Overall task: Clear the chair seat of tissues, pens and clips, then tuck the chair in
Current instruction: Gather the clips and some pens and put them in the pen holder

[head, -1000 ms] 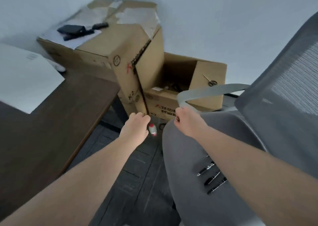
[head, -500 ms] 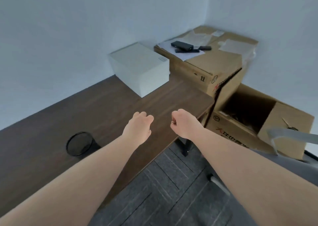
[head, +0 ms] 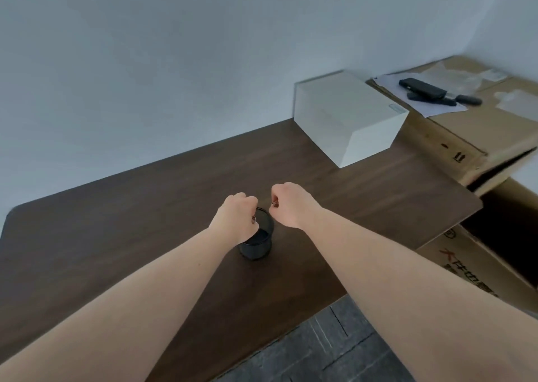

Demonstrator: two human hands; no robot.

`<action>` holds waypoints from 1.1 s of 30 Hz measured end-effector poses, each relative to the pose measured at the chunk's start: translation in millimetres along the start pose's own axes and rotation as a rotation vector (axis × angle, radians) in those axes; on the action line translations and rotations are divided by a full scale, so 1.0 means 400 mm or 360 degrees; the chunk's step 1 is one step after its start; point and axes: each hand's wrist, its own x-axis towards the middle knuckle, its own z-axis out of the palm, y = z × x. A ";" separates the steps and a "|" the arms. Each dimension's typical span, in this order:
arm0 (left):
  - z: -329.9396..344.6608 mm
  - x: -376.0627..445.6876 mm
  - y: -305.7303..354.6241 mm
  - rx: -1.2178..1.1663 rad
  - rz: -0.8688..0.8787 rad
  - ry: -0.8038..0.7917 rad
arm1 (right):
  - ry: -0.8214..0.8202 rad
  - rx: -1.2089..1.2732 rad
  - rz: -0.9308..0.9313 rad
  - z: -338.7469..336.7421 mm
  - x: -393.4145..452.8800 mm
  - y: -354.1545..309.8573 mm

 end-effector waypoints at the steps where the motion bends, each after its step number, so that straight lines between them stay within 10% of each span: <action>1: 0.008 0.001 -0.013 -0.0056 -0.0016 0.0005 | -0.0026 0.0017 0.0007 0.010 0.010 -0.011; 33: 0.069 0.015 -0.064 -0.0334 -0.0172 0.0115 | -0.0138 -0.0036 -0.0014 0.124 0.075 -0.074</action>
